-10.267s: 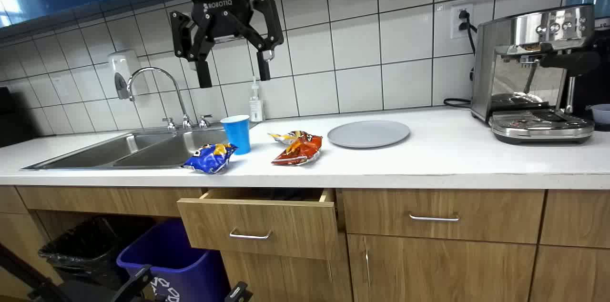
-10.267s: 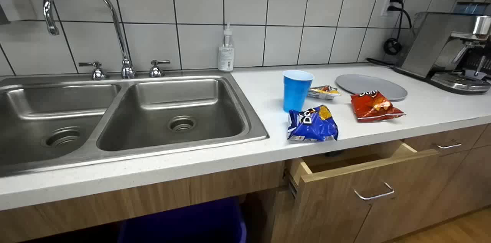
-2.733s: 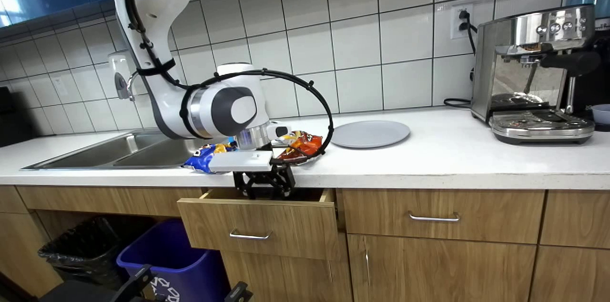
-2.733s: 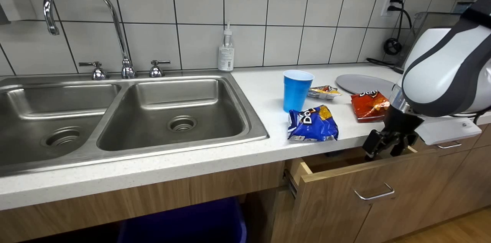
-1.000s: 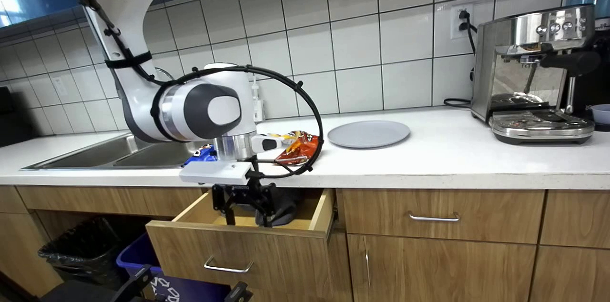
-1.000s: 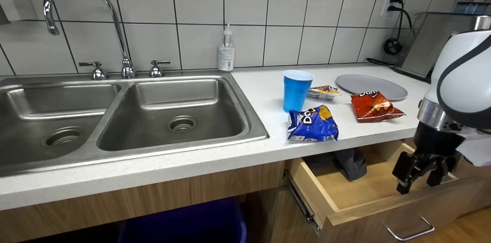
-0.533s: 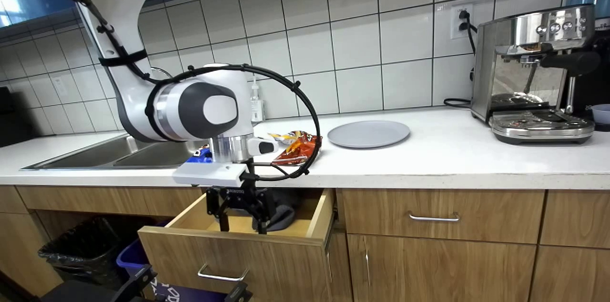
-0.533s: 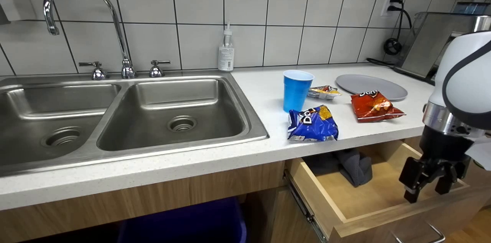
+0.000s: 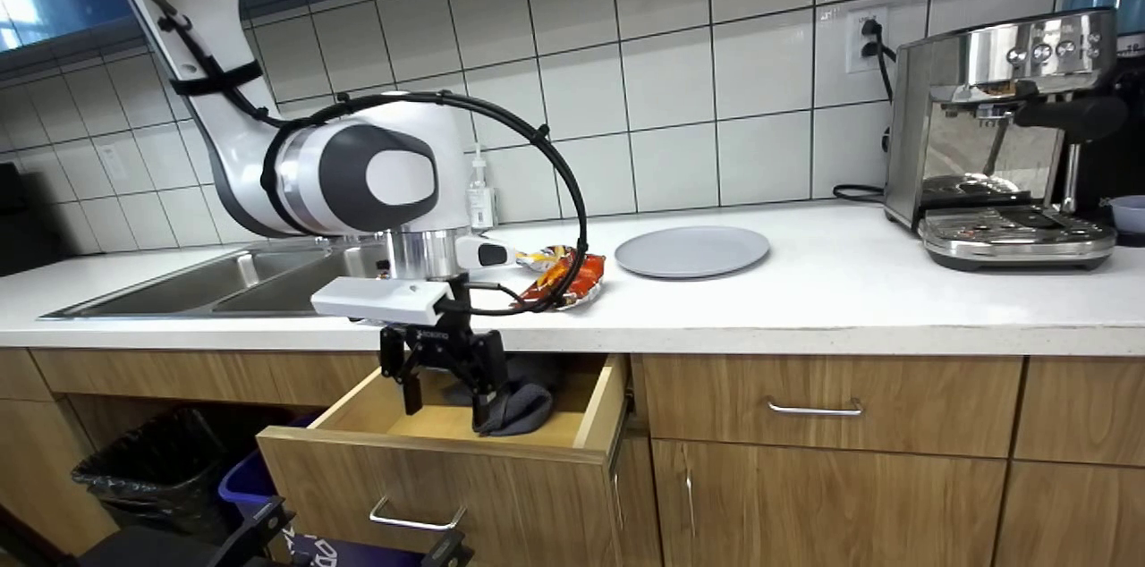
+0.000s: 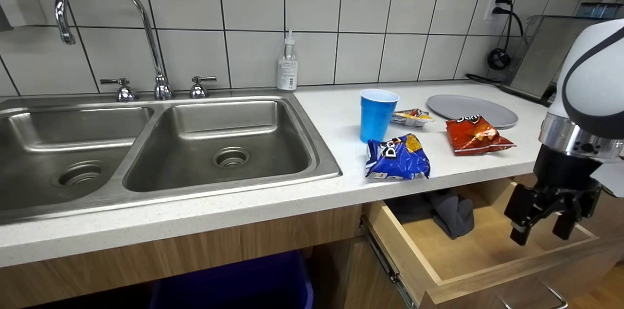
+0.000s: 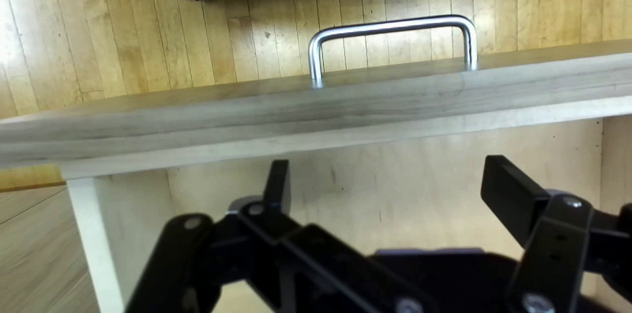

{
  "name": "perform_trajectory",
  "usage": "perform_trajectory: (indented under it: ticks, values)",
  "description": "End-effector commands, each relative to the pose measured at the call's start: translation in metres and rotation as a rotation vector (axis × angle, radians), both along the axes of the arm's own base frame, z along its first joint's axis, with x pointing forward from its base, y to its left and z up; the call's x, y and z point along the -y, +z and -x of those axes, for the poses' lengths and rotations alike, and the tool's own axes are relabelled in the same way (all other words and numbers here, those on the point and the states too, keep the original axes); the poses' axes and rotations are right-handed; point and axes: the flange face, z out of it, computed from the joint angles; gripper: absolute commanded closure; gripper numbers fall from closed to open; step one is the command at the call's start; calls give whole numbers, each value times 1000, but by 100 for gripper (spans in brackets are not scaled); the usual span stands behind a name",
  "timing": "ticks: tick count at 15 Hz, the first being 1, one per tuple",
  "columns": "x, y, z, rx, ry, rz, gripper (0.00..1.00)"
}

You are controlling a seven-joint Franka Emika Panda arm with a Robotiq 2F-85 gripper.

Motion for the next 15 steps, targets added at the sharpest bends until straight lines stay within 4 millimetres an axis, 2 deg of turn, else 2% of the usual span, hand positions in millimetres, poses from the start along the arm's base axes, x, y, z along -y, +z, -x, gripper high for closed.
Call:
perform_trajectory:
  ticks: [1, 8, 15]
  values:
    - [3, 33, -2, 36, -21, 1, 0]
    - [29, 85, -24, 161, -42, 45, 0]
    - [47, 115, -65, 265, -49, 59, 0]
